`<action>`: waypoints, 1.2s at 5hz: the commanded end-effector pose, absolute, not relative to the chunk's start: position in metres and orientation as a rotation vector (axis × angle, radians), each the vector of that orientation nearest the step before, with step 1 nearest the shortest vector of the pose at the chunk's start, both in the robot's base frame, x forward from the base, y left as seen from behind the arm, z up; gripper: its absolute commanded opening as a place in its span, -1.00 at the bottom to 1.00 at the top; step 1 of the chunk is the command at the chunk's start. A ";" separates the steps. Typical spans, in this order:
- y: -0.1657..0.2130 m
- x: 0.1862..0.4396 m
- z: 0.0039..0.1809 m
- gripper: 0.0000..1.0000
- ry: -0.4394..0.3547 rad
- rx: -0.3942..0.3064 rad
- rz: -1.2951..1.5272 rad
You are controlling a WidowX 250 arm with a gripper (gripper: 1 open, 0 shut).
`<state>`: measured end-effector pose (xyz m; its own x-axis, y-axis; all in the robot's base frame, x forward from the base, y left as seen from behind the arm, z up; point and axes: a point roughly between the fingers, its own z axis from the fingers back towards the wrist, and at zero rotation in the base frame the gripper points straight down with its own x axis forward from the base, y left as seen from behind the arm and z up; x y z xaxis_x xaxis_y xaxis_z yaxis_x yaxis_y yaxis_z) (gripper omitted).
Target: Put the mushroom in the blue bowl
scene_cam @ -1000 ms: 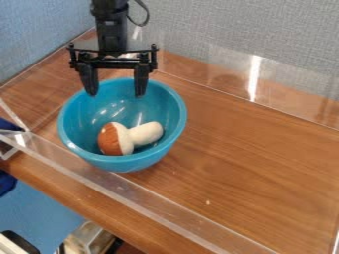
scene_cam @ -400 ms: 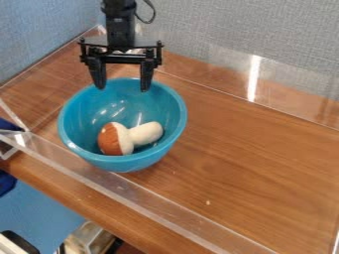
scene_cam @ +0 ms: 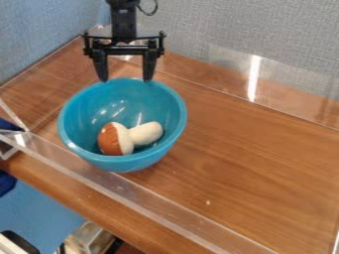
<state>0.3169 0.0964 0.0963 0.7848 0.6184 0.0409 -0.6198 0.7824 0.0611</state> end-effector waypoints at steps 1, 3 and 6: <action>0.093 0.331 0.111 1.00 -0.077 0.071 0.606; 0.090 0.345 0.106 1.00 -0.080 0.079 0.494; 0.116 0.352 0.072 -1.00 -0.069 0.091 0.390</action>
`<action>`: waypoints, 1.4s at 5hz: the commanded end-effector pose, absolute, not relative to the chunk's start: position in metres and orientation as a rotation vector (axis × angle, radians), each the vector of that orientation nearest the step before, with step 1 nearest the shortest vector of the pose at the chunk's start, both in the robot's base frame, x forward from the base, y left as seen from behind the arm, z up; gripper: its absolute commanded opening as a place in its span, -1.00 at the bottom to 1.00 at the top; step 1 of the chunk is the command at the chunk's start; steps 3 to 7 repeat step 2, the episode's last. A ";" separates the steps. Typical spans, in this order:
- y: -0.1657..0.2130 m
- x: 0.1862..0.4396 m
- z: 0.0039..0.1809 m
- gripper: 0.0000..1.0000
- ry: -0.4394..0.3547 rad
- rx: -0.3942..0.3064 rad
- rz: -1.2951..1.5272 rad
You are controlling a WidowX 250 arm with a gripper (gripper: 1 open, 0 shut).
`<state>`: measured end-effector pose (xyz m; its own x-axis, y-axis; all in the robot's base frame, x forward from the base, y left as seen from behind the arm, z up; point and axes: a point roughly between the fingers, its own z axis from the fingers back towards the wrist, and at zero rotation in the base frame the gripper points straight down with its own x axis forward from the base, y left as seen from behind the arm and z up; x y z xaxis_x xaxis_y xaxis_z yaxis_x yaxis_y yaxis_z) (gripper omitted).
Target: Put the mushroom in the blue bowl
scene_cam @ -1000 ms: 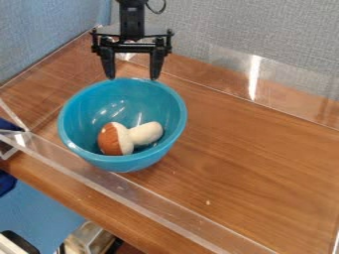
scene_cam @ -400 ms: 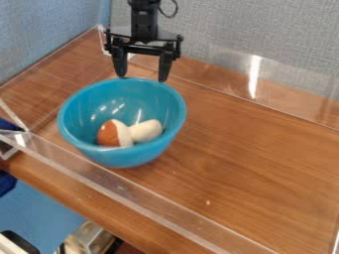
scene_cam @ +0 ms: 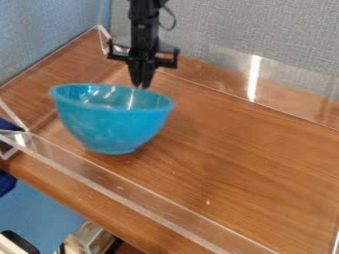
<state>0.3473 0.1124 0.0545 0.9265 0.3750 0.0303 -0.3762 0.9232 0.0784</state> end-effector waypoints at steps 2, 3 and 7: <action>0.108 0.339 0.080 -1.00 -0.087 0.062 0.385; 0.108 0.339 0.080 -1.00 -0.087 0.062 0.385; 0.108 0.339 0.080 -1.00 -0.087 0.062 0.385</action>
